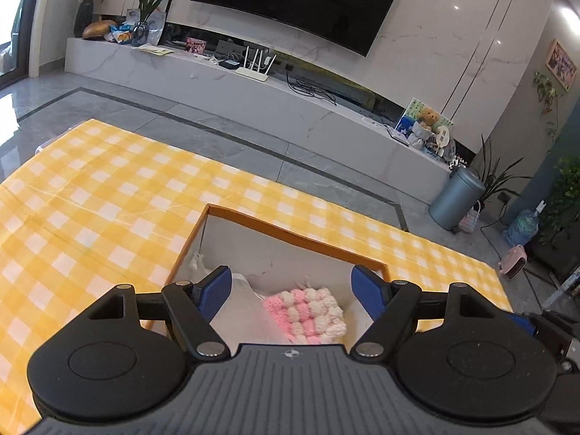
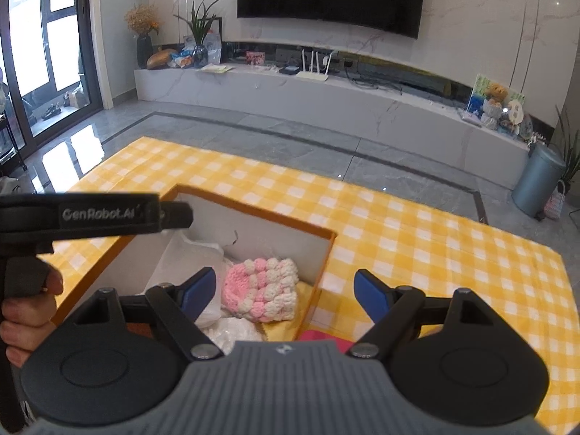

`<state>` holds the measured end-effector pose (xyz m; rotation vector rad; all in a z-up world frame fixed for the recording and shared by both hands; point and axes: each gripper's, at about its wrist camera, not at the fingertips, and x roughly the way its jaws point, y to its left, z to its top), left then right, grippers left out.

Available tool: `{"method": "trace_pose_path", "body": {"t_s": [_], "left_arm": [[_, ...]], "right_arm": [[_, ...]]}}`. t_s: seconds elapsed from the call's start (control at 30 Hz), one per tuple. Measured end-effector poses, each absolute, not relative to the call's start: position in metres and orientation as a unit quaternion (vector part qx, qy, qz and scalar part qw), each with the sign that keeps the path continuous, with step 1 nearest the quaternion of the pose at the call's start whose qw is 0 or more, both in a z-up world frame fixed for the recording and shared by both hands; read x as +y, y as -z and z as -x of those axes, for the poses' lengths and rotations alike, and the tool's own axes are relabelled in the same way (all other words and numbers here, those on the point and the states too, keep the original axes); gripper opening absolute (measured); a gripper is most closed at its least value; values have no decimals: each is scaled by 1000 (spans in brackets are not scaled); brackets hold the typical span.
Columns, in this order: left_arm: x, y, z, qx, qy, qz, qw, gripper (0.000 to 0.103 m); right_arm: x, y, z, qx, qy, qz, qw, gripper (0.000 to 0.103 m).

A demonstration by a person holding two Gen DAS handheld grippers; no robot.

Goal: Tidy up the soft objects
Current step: 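Move both tools back over the brown plush dog and orange fruit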

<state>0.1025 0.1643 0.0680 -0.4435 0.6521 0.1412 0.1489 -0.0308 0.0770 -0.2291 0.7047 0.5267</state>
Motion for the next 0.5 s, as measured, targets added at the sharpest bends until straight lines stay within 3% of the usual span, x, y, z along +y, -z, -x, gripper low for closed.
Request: {"method": "trace_pose_path", "body": {"t_s": [0.5], "left_arm": [[87,-94,-86,311,-24,153,938,89]], "right_arm": [[-135,-103,-144,312,-193,116,923,86]]}}
